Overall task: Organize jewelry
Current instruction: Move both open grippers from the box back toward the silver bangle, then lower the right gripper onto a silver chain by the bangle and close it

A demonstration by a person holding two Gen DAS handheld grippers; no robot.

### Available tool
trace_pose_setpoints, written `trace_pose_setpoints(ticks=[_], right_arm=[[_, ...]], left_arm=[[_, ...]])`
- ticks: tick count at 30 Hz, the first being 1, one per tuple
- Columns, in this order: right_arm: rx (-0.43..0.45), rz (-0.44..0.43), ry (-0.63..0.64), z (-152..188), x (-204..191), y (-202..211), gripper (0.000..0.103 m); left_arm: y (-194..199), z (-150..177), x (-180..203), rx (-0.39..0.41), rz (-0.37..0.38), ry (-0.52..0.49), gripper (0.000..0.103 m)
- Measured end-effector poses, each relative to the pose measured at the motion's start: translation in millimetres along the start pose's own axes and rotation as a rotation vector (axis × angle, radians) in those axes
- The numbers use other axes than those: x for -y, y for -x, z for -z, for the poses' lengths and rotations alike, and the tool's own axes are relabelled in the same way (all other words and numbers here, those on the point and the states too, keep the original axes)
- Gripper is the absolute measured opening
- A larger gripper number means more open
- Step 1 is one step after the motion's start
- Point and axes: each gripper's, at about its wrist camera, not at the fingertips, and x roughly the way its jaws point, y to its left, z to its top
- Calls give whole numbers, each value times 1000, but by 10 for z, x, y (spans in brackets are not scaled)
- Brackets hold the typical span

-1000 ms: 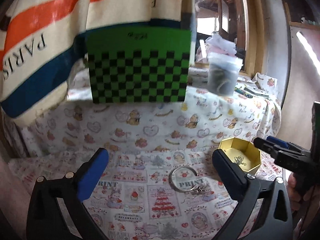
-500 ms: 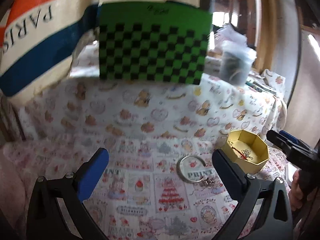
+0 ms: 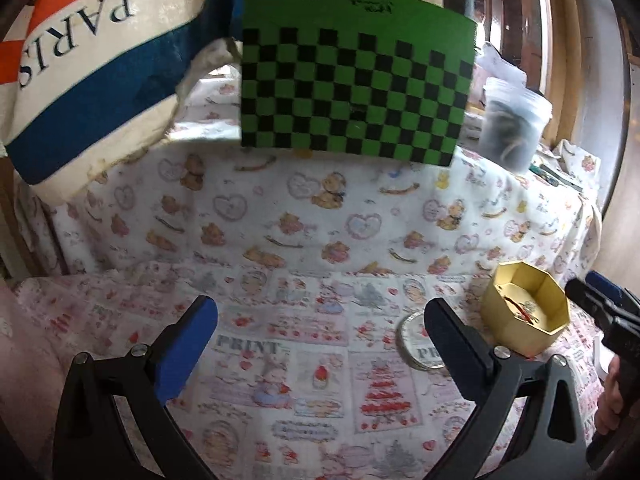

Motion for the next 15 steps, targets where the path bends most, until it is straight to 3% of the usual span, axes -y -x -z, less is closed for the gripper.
trace_pose_setpoints(ticks=[8, 11, 15], right_arm=[[-66, -26, 55, -19, -190, 56, 88], [-166, -85, 37, -30, -318, 24, 88], [-218, -150, 89, 11, -589, -37, 75]], left_arm=[[42, -34, -143, 4, 4, 37, 103], [38, -39, -151, -1, 3, 41, 103], [54, -44, -162, -1, -10, 45, 103]])
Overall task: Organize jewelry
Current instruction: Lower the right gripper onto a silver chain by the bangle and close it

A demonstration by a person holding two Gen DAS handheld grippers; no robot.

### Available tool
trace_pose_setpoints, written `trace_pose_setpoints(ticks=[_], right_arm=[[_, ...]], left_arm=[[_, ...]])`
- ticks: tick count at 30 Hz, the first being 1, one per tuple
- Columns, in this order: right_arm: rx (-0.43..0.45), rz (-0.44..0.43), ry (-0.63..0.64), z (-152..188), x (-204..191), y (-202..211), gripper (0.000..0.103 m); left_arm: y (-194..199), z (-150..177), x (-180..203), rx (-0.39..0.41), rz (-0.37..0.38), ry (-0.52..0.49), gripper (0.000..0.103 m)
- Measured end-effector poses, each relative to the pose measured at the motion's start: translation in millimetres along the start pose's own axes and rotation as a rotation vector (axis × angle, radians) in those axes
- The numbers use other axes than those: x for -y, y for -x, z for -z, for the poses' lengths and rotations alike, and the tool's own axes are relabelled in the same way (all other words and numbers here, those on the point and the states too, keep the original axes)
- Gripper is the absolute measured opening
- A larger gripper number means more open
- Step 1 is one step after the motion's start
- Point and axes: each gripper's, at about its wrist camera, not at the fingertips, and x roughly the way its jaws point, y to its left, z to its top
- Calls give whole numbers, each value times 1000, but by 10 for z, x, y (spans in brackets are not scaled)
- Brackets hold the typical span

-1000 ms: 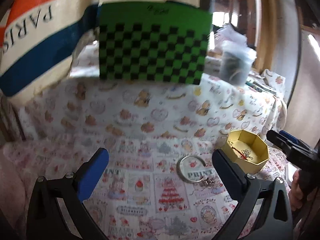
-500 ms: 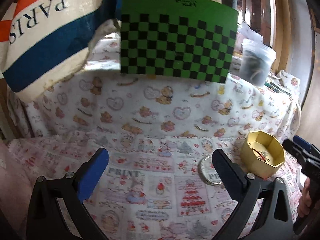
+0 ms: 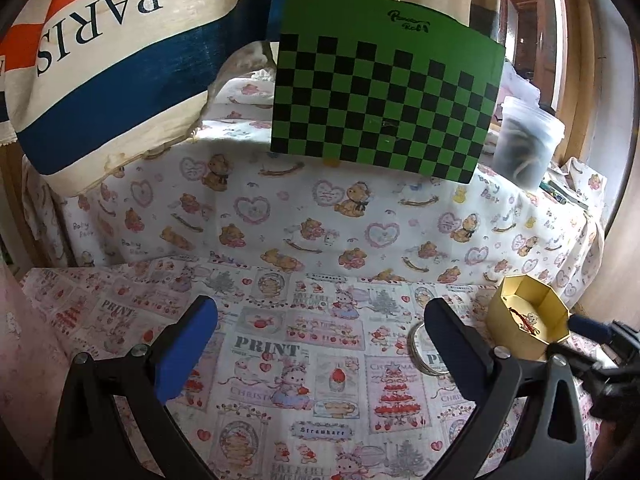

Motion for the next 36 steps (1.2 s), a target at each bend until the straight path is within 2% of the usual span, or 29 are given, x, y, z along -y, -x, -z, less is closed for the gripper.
trace_pose_setpoints(ticks=[2, 4, 6, 9, 14, 18, 26, 36], right_arm=[[-54, -14, 20, -8, -128, -145, 70], [-113, -28, 31, -2, -233, -299, 55], [-141, -20, 42, 12, -306, -425, 50], [-169, -13, 39, 48, -375, -603, 40], [-202, -18, 39, 137, -410, -779, 37], [-203, 2, 59, 160, -417, -846, 18], [-144, -16, 55, 181, -356, -684, 18], [30, -50, -14, 46, -149, -150, 18]], left_arm=[[10, -2, -1, 9, -18, -9, 103], [26, 2, -3, 39, -49, -41, 103], [27, -5, -11, 60, -101, -68, 103], [11, -25, -85, 45, -68, -32, 103], [-7, -38, -108, 40, -82, -27, 103], [-7, -32, -82, 39, -78, -29, 103], [-33, -32, -101, 28, -79, -12, 103], [-69, 13, 1, 31, -90, -63, 103]])
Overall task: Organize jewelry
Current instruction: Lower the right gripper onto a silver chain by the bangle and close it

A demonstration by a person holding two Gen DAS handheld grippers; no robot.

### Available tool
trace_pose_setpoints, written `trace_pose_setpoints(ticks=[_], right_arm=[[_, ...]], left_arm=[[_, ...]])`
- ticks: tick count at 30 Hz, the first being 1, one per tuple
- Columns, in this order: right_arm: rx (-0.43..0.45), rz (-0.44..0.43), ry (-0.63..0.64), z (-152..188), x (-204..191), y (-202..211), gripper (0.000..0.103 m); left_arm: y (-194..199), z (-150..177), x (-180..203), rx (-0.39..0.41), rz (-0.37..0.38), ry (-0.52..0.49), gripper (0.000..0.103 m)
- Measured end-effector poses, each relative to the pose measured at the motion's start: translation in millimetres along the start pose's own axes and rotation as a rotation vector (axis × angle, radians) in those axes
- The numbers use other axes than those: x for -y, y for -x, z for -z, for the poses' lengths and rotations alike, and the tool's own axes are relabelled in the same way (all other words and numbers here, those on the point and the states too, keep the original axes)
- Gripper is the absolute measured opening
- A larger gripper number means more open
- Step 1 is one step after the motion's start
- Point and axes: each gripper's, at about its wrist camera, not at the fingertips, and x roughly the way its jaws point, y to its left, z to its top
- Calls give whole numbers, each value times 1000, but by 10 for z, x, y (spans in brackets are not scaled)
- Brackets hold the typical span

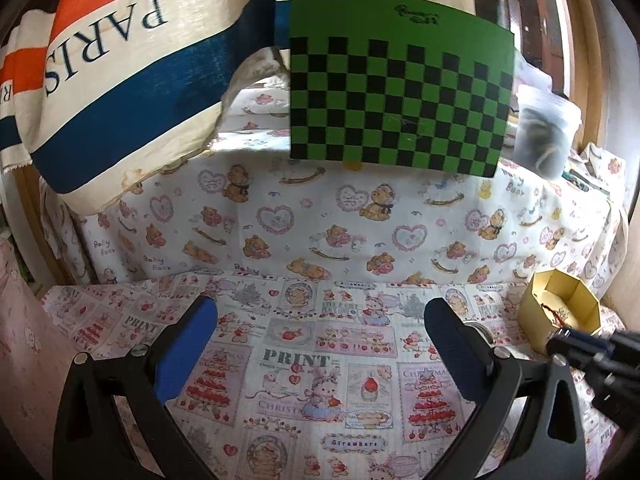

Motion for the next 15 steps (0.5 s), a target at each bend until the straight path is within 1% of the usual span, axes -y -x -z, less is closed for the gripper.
trace_pose_setpoints(ticks=[5, 6, 8, 11, 13, 15], right_arm=[[43, 11, -19, -43, 36, 140, 18], [49, 15, -22, -48, 34, 88, 18], [66, 29, -28, -66, 54, 107, 18], [81, 52, -36, -81, 101, 135, 18], [87, 64, -44, -84, 134, 151, 18], [95, 72, -53, -97, 172, 174, 18]], left_arm=[[7, 23, 84, 2, 7, -29, 103], [9, 26, 93, -1, 16, -28, 103], [7, 33, 105, -8, 35, -24, 103], [-8, 50, 128, -15, 44, -25, 103], [-27, 66, 160, -31, 71, -31, 103], [-57, 77, 216, -70, 132, -38, 103]])
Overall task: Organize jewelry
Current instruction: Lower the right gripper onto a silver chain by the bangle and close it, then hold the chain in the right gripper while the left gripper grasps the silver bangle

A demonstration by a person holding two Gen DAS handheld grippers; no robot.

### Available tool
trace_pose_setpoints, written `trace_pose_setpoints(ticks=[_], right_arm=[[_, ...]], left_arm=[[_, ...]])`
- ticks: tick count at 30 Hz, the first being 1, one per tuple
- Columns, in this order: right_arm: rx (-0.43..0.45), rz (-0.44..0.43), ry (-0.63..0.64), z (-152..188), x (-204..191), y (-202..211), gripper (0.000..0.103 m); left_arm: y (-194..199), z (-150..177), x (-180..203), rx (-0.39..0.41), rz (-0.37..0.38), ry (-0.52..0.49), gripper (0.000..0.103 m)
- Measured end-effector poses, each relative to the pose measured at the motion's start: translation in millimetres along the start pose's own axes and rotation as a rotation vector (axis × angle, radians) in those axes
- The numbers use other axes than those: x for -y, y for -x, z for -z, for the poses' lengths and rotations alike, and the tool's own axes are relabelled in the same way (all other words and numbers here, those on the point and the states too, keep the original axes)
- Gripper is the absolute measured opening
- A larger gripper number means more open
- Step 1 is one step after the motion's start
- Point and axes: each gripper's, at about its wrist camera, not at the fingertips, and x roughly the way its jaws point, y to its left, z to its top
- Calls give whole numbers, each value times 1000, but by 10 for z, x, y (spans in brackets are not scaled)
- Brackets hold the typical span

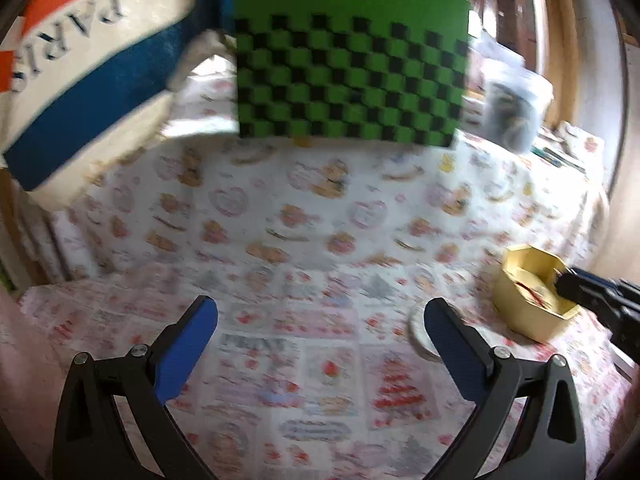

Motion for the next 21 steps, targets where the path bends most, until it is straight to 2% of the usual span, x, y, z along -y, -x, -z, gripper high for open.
trace_pose_setpoints(ticks=[2, 5, 7, 9, 11, 17, 19, 21], right_arm=[[11, 13, -9, -11, 40, 20, 18], [21, 23, -44, -39, 149, 40, 18], [24, 33, -58, -52, 199, 44, 18], [30, 44, -62, -62, 236, 56, 18], [31, 37, -74, -68, 267, 65, 18], [28, 27, -75, -62, 268, 75, 18], [27, 28, -74, -60, 263, 74, 18], [28, 26, -77, -60, 264, 77, 18]], left_arm=[[-65, 6, 80, -58, 86, -16, 103], [-240, 13, 228, -162, 131, -56, 101], [-351, 0, 316, -209, 152, -60, 90], [-489, -49, 396, -256, 144, -58, 82], [-620, -112, 460, -277, 141, -40, 81], [-1033, -150, 645, -382, 37, -109, 70], [-1107, -125, 648, -405, 7, -116, 61], [-1103, -103, 598, -399, -16, -100, 58]])
